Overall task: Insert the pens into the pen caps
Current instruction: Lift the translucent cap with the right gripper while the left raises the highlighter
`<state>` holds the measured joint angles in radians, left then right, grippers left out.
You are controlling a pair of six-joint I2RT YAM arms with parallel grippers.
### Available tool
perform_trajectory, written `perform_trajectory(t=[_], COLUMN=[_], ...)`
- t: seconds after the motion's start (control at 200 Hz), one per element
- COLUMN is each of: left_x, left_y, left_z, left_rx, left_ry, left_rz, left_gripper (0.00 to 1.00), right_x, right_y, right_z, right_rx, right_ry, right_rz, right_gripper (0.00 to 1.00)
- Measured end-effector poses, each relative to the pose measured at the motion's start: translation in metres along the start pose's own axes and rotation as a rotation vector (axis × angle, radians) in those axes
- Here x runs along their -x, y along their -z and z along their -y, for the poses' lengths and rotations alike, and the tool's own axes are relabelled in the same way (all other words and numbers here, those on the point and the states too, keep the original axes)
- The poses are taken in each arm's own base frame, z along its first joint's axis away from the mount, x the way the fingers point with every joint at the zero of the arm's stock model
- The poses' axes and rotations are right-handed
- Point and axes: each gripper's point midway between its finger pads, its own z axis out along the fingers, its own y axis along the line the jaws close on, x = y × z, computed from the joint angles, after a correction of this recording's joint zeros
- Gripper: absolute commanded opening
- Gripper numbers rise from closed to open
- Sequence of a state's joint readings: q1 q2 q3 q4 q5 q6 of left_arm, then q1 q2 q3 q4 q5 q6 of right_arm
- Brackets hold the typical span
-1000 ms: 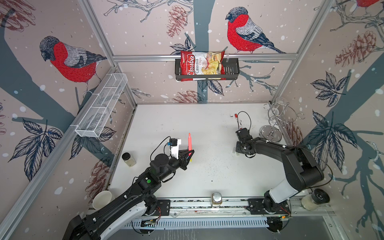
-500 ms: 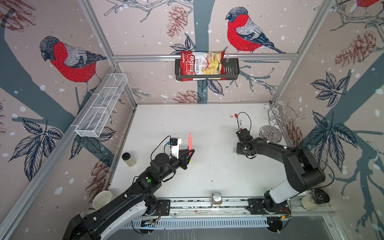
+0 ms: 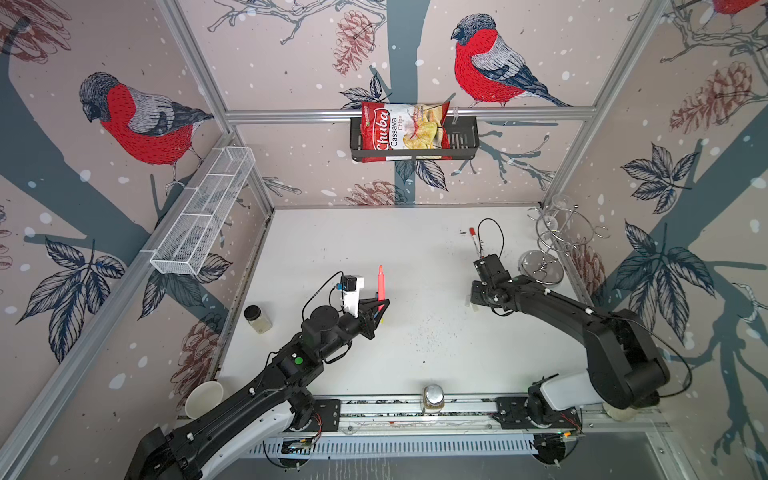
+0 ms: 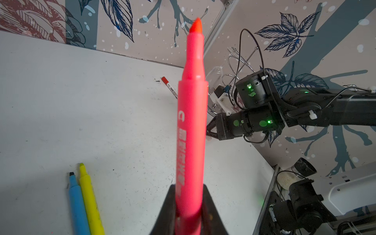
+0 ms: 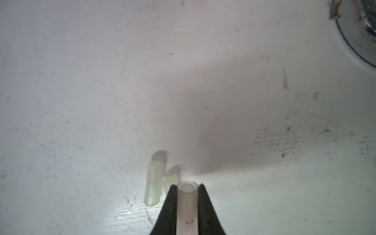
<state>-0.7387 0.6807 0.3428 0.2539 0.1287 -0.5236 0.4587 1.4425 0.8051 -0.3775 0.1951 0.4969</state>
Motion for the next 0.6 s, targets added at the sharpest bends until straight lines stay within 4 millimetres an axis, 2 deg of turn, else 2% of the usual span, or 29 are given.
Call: perform_trajectory(t=[0.265, 0.6], left_x=[-0.003, -0.011], left_y=[-0.001, -0.004], left_z=[0.001, 0.003], left_rx=[-0.007, -0.037], left_ry=[0.001, 0.006], left_rz=[-0.009, -0.041], left_gripper=[0.00, 0.00], right_x=[0.021, 0.035], right_y=[0.036, 0.072], right_z=[-0.021, -0.035], right_rx=[0.111, 0.235], right_ry=[-0.002, -0.013], right_rz=[0.097, 0.176], right_gripper=[0.09, 0.09])
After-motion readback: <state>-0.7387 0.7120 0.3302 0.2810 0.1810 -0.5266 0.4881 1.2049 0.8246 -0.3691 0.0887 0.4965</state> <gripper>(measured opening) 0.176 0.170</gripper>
